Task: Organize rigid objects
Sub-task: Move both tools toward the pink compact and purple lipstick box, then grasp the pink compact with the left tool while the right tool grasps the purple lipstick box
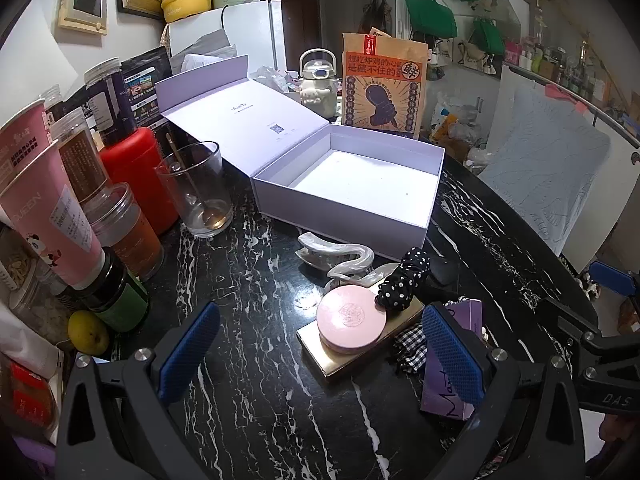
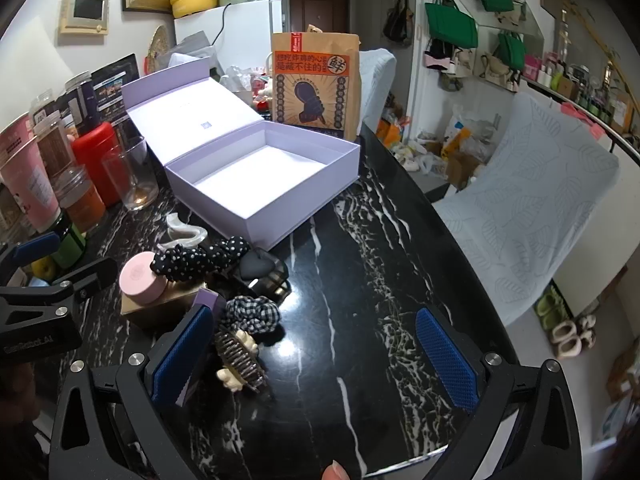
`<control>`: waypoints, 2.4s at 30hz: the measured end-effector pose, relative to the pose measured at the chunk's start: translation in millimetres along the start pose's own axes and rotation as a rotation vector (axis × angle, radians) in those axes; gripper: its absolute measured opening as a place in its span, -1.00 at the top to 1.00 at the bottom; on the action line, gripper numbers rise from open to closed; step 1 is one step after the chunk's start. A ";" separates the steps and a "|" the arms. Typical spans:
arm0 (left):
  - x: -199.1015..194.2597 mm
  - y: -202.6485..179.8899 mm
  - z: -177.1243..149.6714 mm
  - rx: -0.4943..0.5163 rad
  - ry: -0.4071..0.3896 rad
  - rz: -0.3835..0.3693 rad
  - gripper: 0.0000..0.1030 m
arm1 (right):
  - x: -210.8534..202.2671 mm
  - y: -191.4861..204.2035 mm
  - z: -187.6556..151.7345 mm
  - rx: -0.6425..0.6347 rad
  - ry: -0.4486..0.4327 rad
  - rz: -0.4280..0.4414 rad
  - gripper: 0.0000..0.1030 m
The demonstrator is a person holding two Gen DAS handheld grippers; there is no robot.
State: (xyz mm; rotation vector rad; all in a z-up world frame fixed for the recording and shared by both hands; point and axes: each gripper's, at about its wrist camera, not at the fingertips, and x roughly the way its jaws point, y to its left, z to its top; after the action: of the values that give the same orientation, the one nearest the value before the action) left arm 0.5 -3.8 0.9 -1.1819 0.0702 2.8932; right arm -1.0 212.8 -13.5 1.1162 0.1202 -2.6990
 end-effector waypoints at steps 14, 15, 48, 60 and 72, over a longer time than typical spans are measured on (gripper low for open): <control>1.2 -0.4 0.2 0.000 0.004 -0.004 -1.00 | 2.2 0.7 0.4 -0.001 0.005 0.002 -1.00; 1.2 -0.5 0.1 0.000 0.004 -0.003 -1.00 | 2.1 0.7 0.5 -0.001 0.004 0.002 -1.00; 17.0 13.0 -15.6 -0.048 0.070 -0.058 -1.00 | 9.0 13.0 -10.9 -0.036 0.034 0.073 -1.00; 38.9 18.5 -24.1 -0.107 0.105 -0.078 -0.93 | 21.2 15.9 -17.8 -0.053 0.058 0.093 -1.00; 57.0 7.7 -11.3 -0.055 0.110 -0.192 -0.58 | 36.1 14.3 -4.6 -0.037 0.064 0.147 -1.00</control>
State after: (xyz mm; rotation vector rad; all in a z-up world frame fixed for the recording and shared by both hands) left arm -32.6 -12.3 -46.8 -1.2791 -0.1153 2.6799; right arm -19.4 193.5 -42.1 1.1541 0.0947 -2.5232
